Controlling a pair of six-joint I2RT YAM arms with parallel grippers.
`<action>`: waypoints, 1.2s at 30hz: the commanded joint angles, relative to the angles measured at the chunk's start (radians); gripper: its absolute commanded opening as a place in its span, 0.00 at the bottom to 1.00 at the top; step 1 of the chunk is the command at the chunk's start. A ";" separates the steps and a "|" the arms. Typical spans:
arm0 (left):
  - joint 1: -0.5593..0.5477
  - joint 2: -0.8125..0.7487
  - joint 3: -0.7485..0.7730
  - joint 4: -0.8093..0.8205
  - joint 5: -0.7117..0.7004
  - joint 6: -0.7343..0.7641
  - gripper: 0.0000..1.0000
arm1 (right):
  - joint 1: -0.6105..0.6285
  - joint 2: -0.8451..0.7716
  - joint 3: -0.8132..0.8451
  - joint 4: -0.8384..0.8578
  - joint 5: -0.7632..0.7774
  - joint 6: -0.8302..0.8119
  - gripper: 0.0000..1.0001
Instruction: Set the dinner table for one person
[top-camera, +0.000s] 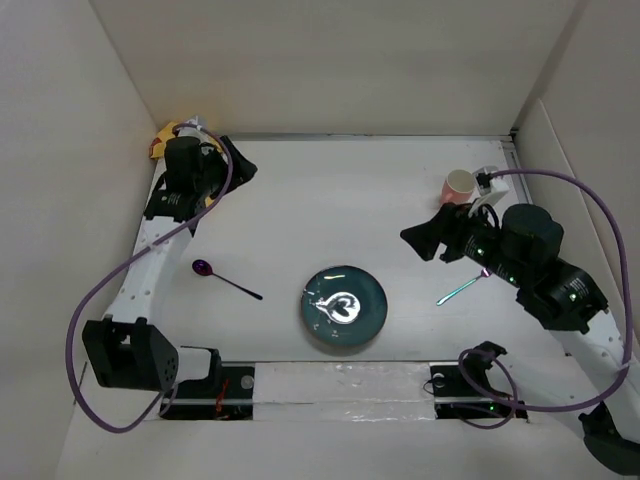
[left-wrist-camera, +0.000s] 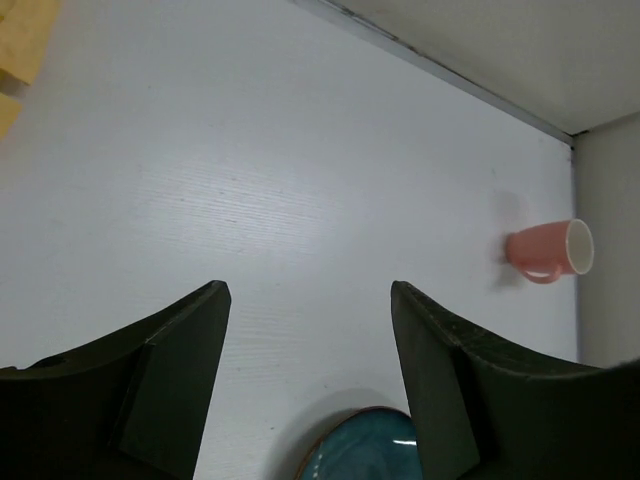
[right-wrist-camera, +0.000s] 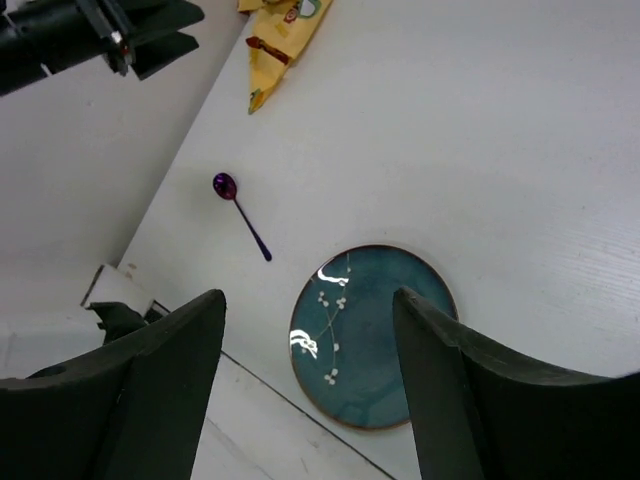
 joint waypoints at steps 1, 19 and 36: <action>0.003 0.043 0.087 0.011 -0.157 0.055 0.59 | 0.010 0.091 0.048 0.094 -0.040 -0.017 0.48; 0.259 0.672 0.486 -0.021 -0.425 0.003 0.49 | -0.009 0.187 0.058 0.101 0.039 0.040 0.00; 0.253 0.906 0.551 -0.014 -0.279 0.098 0.37 | -0.027 0.360 0.067 0.161 -0.057 0.015 0.31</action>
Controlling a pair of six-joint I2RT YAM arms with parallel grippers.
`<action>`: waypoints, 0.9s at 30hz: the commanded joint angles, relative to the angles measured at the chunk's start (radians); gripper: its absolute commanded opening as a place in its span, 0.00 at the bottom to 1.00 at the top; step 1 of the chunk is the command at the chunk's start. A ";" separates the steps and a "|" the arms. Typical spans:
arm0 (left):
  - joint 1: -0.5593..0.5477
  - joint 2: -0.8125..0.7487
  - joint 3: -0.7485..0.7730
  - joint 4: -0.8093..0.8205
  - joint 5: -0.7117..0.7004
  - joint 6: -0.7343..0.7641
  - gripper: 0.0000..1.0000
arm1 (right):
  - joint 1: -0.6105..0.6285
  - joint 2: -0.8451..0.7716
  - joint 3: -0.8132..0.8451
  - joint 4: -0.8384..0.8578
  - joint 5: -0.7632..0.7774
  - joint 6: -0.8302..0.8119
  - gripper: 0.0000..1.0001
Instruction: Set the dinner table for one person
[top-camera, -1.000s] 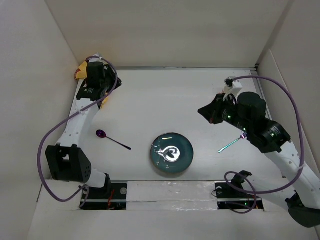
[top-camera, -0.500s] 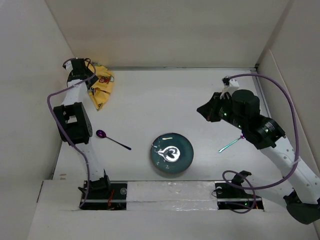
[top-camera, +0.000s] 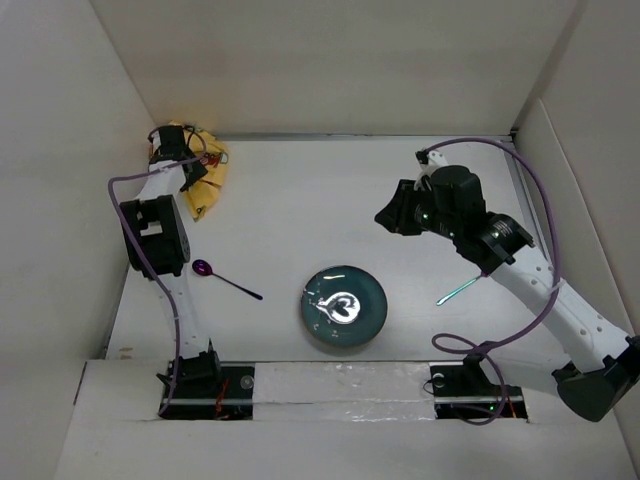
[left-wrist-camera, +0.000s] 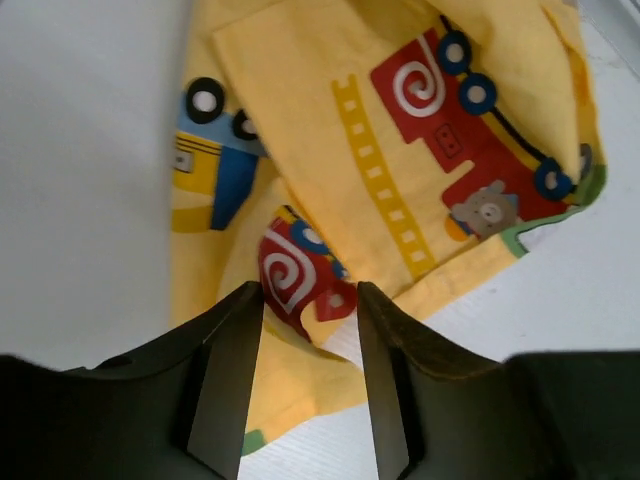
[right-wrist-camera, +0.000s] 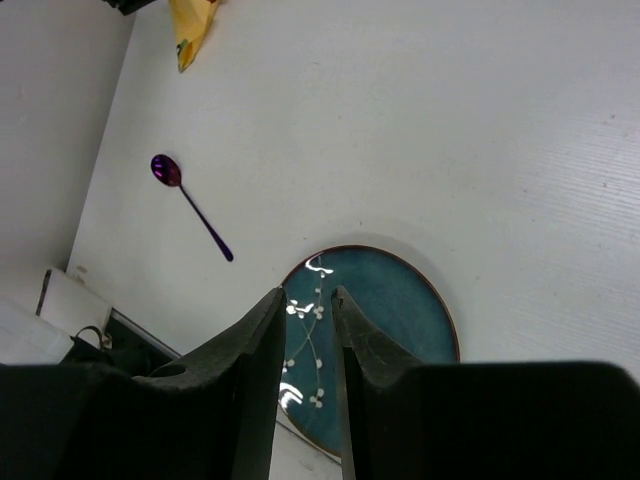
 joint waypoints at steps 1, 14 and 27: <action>-0.033 0.030 0.054 -0.012 0.035 0.023 0.37 | -0.004 -0.005 0.022 0.062 -0.034 -0.019 0.31; -0.242 -0.167 0.242 -0.085 0.231 0.049 0.00 | -0.078 0.027 0.041 0.118 -0.027 -0.050 0.34; -0.332 -0.373 0.441 0.117 0.513 -0.085 0.00 | -0.106 0.087 0.159 0.151 -0.004 -0.012 0.70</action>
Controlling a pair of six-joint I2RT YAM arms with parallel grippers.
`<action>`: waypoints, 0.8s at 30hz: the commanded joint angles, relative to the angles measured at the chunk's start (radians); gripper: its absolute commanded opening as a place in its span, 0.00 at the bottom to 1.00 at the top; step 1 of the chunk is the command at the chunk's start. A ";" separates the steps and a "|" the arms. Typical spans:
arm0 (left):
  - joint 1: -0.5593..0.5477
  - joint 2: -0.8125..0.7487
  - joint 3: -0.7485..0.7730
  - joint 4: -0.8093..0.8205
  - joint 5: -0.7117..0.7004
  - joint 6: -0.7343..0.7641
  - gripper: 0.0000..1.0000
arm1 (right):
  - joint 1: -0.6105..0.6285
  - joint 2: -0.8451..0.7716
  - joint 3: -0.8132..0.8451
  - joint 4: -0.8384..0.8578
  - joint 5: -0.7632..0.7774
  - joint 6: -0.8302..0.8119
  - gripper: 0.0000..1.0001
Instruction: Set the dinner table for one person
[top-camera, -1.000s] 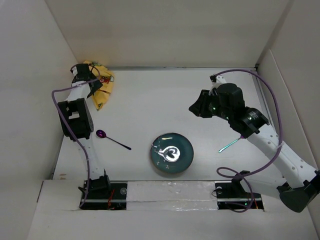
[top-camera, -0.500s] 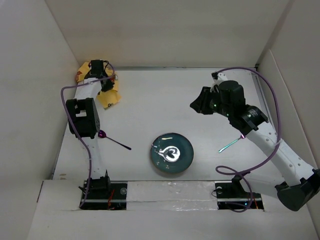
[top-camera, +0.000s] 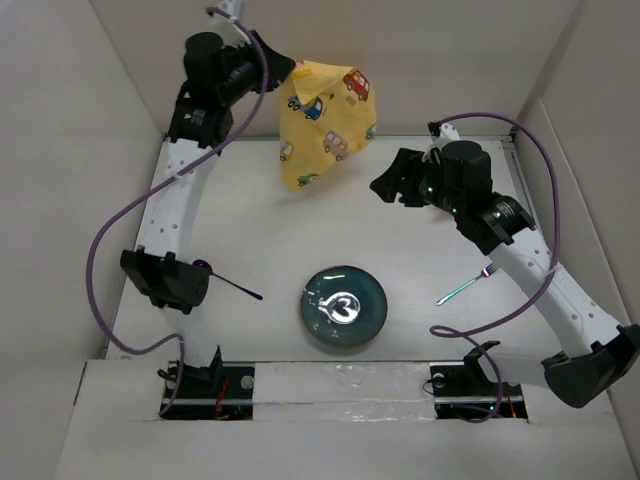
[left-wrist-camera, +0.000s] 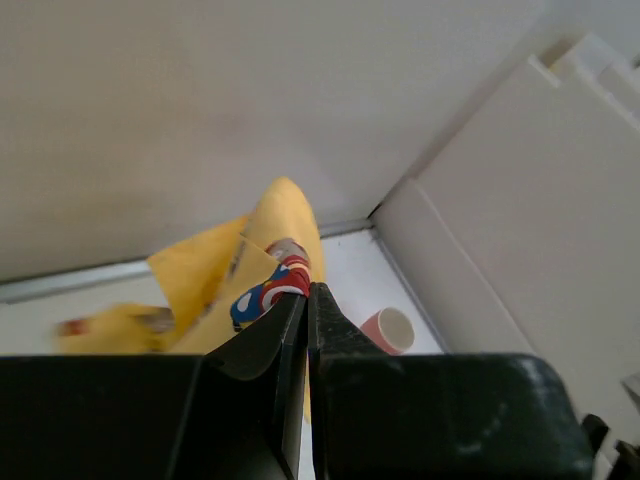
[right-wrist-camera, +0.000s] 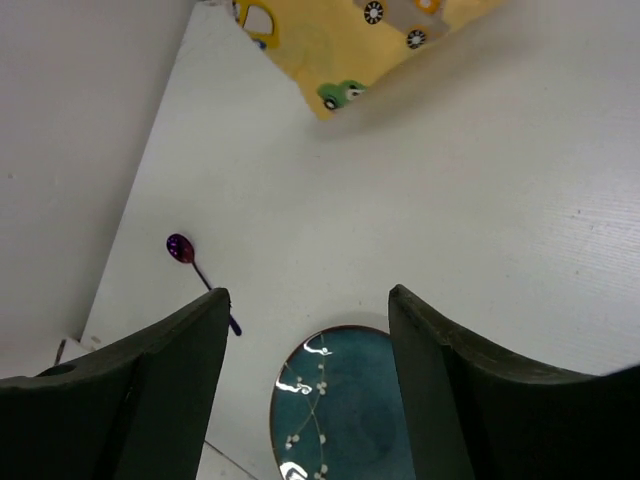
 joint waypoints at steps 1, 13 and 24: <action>0.158 -0.117 -0.104 0.137 0.106 -0.084 0.00 | -0.011 -0.007 0.045 0.058 0.017 0.007 0.73; 0.293 -0.050 -0.586 0.498 0.096 -0.414 0.00 | -0.062 0.066 -0.102 0.104 0.074 0.016 0.92; 0.284 0.033 -0.692 0.555 0.080 -0.439 0.00 | -0.126 0.285 -0.283 0.067 0.221 0.198 0.85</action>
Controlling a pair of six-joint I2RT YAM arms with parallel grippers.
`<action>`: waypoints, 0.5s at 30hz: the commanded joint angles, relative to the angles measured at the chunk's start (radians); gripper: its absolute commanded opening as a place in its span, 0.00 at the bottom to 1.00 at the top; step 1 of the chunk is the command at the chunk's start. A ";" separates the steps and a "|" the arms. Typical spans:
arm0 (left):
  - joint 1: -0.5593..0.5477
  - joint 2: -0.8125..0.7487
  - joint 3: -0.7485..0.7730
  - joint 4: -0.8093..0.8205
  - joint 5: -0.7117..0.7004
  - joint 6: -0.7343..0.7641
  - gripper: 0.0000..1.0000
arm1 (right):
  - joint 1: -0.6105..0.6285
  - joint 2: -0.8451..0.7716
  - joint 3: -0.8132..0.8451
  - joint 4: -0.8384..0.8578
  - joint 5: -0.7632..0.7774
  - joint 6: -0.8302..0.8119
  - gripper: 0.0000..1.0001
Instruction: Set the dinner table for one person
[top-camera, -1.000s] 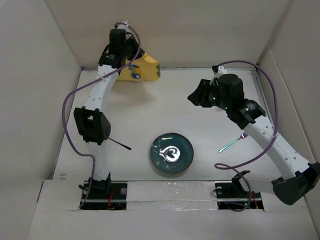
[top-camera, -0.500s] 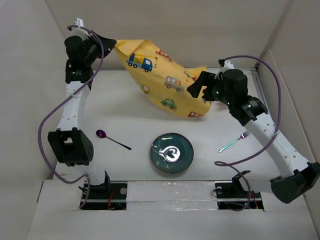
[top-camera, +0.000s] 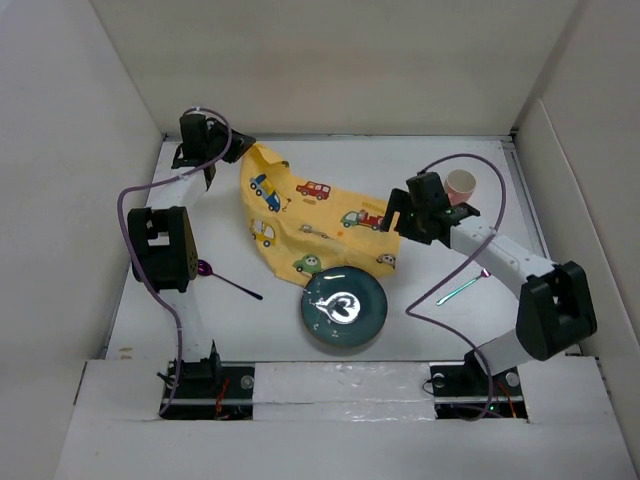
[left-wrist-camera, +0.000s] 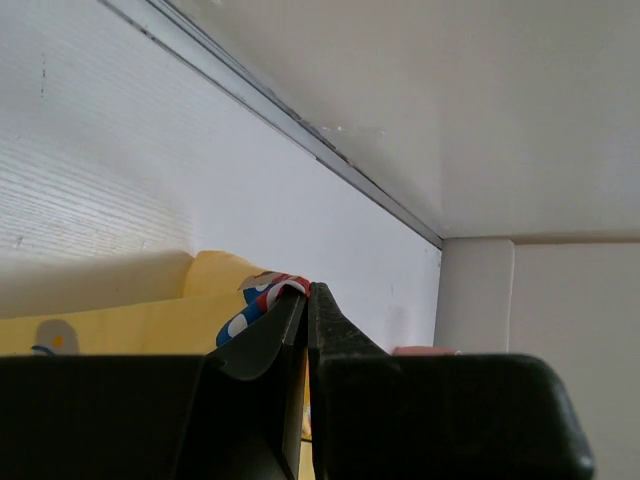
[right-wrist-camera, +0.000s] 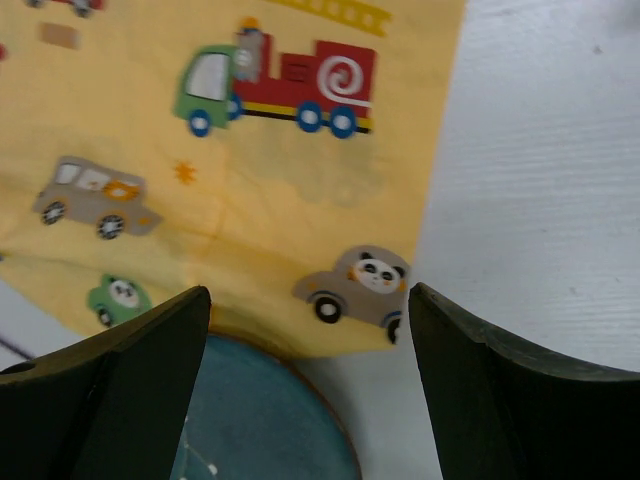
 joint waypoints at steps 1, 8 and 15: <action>-0.006 -0.081 -0.019 0.123 0.017 0.001 0.00 | -0.040 0.075 -0.004 0.013 0.049 0.095 0.85; -0.015 -0.120 -0.109 0.135 0.045 0.041 0.00 | -0.109 0.352 0.109 0.013 0.038 0.135 0.80; -0.025 -0.181 -0.177 0.146 0.045 0.067 0.00 | -0.129 0.529 0.335 -0.111 -0.023 0.150 0.61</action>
